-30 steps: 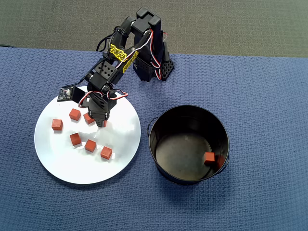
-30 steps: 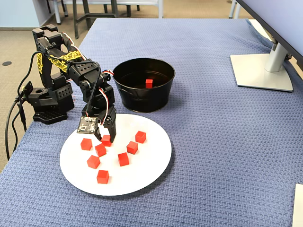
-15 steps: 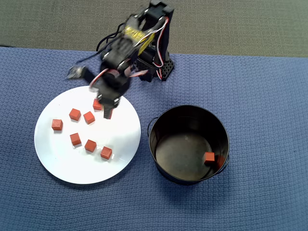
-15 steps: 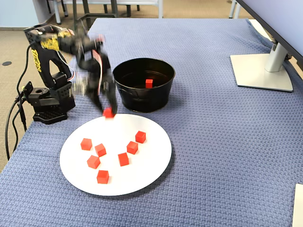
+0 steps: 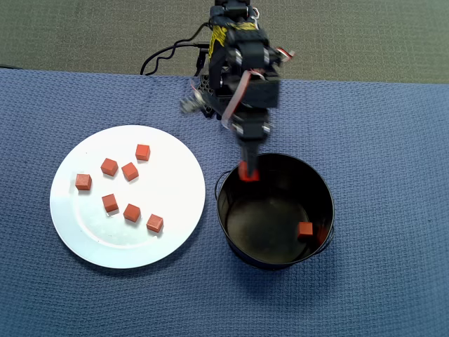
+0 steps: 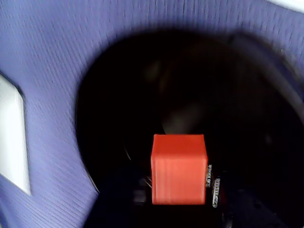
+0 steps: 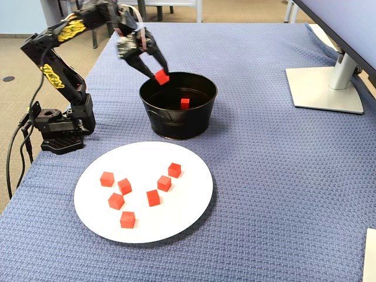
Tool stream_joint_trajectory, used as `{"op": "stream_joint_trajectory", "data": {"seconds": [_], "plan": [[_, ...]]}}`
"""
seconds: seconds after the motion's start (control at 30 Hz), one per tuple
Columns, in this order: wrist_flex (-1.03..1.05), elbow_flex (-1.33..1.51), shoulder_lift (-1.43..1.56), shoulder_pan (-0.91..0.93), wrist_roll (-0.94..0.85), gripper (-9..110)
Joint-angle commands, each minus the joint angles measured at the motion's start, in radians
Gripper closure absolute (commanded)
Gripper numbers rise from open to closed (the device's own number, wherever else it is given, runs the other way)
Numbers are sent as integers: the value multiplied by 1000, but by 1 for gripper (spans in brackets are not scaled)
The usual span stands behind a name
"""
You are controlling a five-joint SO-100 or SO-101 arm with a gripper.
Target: Pick up the red cubes from the white plate and place them in the black recipient
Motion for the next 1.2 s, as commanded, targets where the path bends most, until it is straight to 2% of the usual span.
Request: {"op": "stream_joint_trajectory", "data": {"seconds": [0.0, 0.17, 0.33, 0.53, 0.83, 1.17], "plan": [[-28, -52, -48, -66, -18, 64], [86, -95, 18, 164, -161, 67], [167, 87, 132, 500, -416, 73], [-84, 407, 109, 827, -696, 81], [-299, 565, -12, 994, -914, 82], [-422, 627, -101, 1040, -910, 84]]}}
